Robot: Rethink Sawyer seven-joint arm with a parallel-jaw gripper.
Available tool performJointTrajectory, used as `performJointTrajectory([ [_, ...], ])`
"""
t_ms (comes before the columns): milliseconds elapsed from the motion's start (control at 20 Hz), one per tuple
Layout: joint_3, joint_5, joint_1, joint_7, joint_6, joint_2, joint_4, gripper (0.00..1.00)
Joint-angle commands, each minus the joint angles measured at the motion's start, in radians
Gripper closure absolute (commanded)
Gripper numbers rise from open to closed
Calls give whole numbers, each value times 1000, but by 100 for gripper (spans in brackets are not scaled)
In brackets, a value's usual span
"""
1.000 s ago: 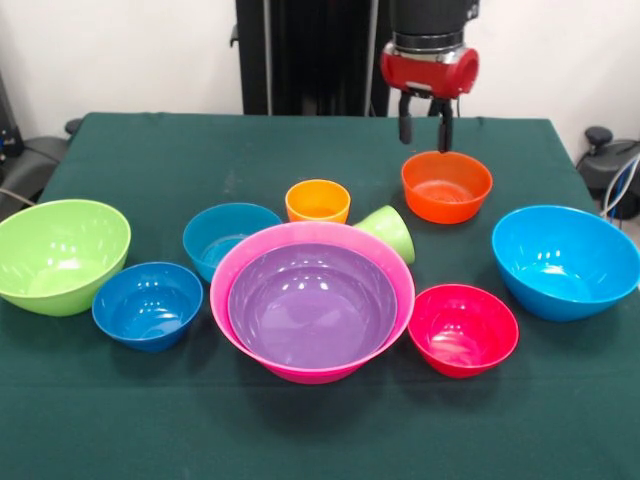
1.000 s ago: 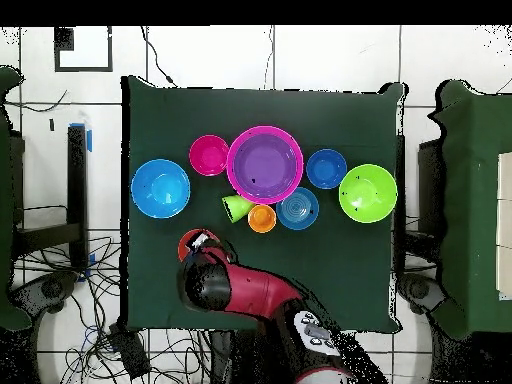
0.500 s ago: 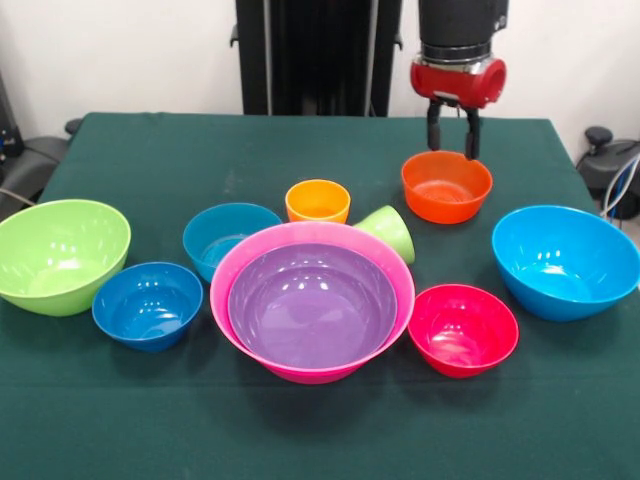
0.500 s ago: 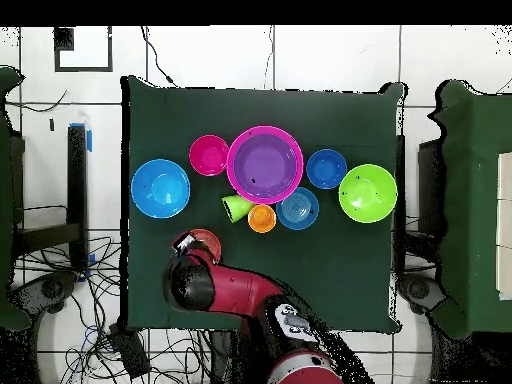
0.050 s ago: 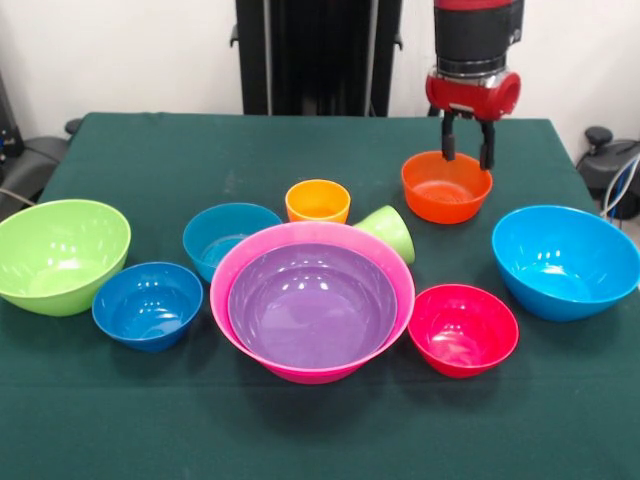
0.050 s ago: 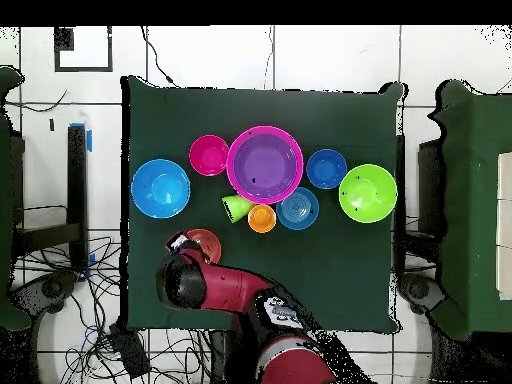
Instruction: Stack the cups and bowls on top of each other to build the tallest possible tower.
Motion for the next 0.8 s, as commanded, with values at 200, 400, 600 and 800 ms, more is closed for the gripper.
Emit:
performJointTrajectory([
  [200, 69, 44, 8, 201, -122, 110, -118, 0],
  [400, 66, 51, 14, 201, -139, 134, -141, 0],
  [600, 81, 56, 14, 216, -161, 151, -151, 0],
  [800, 108, 55, 7, 232, -166, 159, -150, 0],
])
